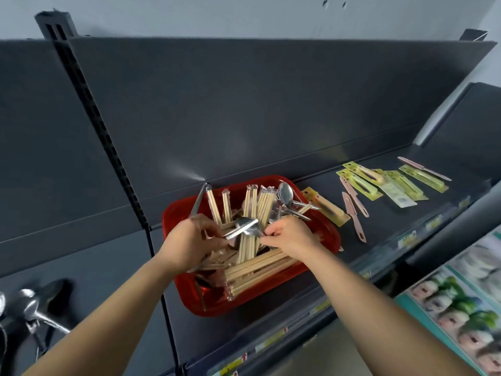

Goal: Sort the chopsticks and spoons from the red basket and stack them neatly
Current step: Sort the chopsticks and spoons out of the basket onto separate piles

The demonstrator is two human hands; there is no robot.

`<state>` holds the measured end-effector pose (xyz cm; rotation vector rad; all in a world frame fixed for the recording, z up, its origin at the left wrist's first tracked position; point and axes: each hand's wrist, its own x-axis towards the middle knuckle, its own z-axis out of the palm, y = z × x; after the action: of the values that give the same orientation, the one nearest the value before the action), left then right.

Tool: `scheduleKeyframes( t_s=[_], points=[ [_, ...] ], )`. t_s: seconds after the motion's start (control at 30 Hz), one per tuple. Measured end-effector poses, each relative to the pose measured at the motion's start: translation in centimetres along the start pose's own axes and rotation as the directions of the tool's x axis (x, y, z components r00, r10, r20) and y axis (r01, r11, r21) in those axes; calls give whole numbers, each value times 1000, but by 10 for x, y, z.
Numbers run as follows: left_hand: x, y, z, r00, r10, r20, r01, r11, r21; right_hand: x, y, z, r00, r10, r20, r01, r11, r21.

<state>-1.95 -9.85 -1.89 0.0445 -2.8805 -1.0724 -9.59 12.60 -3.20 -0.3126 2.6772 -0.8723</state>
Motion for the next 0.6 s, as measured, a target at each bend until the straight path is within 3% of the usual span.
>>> scheduleKeyframes(
  t_s=[0.17,0.3,0.37,0.43,0.47,0.53,0.6],
  points=[
    [18,1,-12,991,-83,-103,65,984,-168,7,-1,2,1000,3,-25,1,989,146],
    [31,-2,-24,971,-140,-194,80,954,-289,4,-20,-13,984,-75,-161,126,934,334],
    [38,-1,-30,961,-145,-234,93,971,-220,5,-31,-26,974,-74,-213,173,854,491],
    [45,-4,-31,965,-113,-236,106,993,-43,8,-36,-40,978,-51,-202,165,782,601],
    [49,-8,-29,969,-121,-214,133,990,41,12,-35,-45,977,-50,-205,156,825,542],
    [57,-17,-24,966,-200,-165,226,962,156,21,-26,-51,972,-66,-226,116,970,216],
    [61,-20,-18,947,-300,-112,319,919,230,27,-14,-53,969,-62,-237,57,998,-31]
  ],
)
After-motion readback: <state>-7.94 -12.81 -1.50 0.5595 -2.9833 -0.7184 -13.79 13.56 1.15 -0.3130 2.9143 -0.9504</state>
